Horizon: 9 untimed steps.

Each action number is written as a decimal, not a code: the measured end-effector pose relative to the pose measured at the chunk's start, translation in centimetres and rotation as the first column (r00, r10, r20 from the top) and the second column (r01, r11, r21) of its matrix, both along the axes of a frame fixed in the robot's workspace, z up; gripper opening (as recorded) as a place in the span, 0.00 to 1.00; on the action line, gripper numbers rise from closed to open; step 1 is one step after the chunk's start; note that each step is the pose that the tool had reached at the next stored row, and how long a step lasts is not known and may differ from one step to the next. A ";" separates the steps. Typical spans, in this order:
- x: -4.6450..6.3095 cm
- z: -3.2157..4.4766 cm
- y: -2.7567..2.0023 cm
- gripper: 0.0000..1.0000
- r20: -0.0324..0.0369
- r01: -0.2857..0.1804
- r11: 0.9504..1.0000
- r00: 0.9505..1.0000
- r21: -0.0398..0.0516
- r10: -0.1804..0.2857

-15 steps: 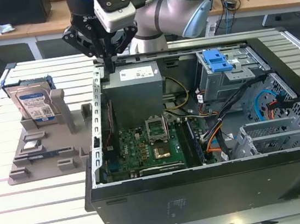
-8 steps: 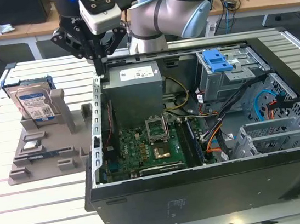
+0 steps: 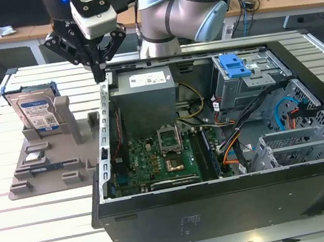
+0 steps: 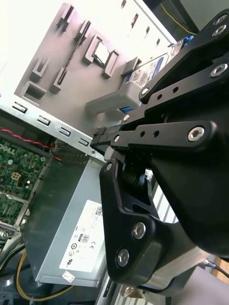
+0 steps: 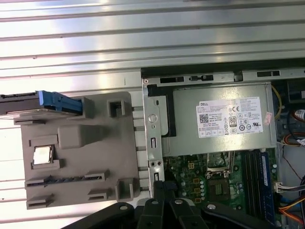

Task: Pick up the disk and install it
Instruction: 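Reach for the disk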

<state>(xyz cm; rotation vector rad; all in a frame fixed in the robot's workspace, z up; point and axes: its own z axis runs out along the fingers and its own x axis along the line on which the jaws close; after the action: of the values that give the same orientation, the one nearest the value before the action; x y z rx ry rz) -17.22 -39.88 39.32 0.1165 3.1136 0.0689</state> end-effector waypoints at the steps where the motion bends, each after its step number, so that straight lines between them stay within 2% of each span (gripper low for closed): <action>1: -0.2 0.00 0.00 0.11 0.000 0.000 1.000 1.000 0.000 0.000; 9: -1.6 -0.02 0.01 0.11 0.000 0.000 1.000 1.000 0.000 0.000</action>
<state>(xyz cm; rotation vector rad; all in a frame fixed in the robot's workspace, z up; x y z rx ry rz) -18.82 -39.87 39.31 0.1164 3.1137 0.0689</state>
